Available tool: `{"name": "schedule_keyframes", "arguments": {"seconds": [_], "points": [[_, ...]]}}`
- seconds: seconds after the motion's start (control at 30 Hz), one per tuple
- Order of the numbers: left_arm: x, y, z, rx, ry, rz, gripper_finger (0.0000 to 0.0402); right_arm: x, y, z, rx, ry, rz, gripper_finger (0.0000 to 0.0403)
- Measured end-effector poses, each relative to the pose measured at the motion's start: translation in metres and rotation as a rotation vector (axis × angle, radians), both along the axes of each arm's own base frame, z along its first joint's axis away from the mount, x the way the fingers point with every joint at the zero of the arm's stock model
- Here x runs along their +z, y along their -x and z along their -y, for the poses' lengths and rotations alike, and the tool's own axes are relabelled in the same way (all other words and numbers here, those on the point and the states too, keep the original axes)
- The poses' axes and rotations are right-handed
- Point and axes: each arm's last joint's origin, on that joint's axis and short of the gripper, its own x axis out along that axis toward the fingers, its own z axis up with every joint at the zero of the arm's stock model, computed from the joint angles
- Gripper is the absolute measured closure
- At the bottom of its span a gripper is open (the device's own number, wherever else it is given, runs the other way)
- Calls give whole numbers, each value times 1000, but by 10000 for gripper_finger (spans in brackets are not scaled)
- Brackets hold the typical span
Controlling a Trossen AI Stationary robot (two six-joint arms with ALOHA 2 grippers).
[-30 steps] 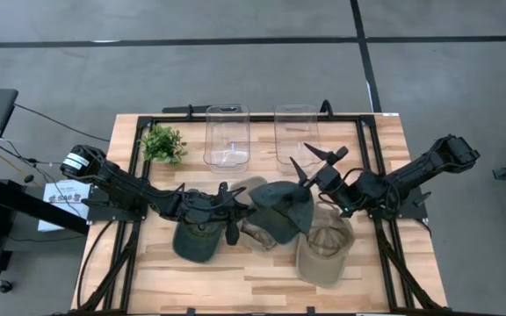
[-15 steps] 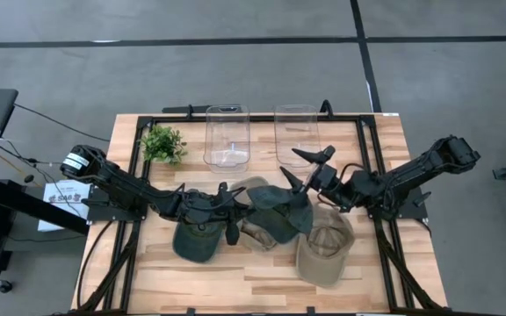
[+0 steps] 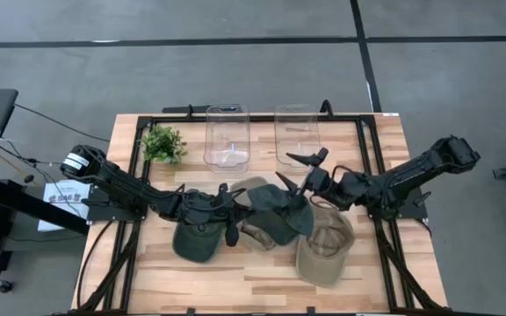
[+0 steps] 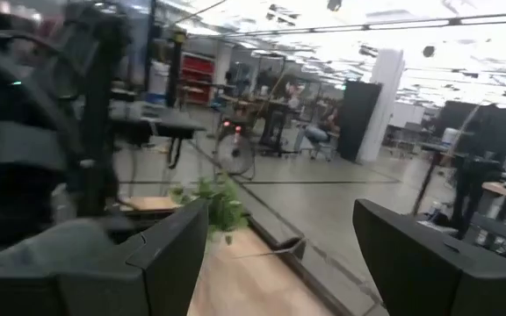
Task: Pick & Place hat
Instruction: Put the right black cap into the right transparent bin
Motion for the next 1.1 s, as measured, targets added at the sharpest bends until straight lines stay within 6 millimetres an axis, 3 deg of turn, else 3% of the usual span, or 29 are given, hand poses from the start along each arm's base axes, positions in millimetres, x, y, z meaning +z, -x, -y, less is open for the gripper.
{"name": "schedule_keyframes", "arguments": {"seconds": [0.33,0.63,0.9,1.1], "points": [[0,0,0,-1,1,1,383,0,6,-23,133,0,2,125],[0,0,0,1,0,0,382,0,4,-16,82,34,-16,126],[0,0,0,1,0,-1,382,-4,2,-16,132,-15,-21,126],[0,0,0,1,0,-1,382,-3,2,-10,63,-47,-4,126]]}}
